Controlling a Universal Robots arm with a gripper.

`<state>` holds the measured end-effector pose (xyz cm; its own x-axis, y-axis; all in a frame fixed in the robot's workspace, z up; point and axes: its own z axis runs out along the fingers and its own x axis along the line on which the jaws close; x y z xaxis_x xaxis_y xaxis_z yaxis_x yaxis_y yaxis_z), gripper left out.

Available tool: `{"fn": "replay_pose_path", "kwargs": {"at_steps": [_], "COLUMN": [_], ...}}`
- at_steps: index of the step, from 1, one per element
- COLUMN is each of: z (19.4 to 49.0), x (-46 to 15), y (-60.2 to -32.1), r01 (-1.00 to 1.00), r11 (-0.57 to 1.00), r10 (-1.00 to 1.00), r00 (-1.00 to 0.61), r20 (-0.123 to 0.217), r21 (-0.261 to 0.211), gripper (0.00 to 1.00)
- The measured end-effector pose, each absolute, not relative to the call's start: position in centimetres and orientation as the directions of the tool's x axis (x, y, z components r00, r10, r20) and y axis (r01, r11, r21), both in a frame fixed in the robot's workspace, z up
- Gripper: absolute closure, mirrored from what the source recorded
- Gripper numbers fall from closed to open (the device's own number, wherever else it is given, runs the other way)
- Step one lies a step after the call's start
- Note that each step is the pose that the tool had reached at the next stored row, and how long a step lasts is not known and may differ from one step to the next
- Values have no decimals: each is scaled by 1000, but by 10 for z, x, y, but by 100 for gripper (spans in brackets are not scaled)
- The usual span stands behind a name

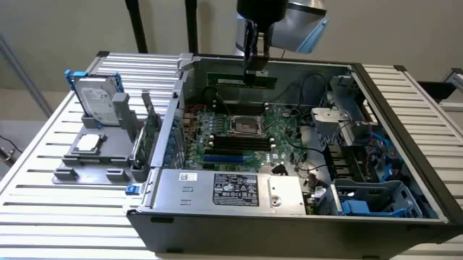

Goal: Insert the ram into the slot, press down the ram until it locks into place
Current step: 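Insert the ram into the slot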

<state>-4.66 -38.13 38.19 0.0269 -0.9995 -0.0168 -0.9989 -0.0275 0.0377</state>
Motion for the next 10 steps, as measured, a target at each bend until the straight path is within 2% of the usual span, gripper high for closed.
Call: {"fn": "replay_pose_path", "kwargs": {"at_steps": [10], "z": [382], "x": [-47], "y": [-381], "r01": [-999], "r11": [-27], "r10": [-999], "r00": [27], "r20": [-17], "r21": [38], "gripper": [87]}}
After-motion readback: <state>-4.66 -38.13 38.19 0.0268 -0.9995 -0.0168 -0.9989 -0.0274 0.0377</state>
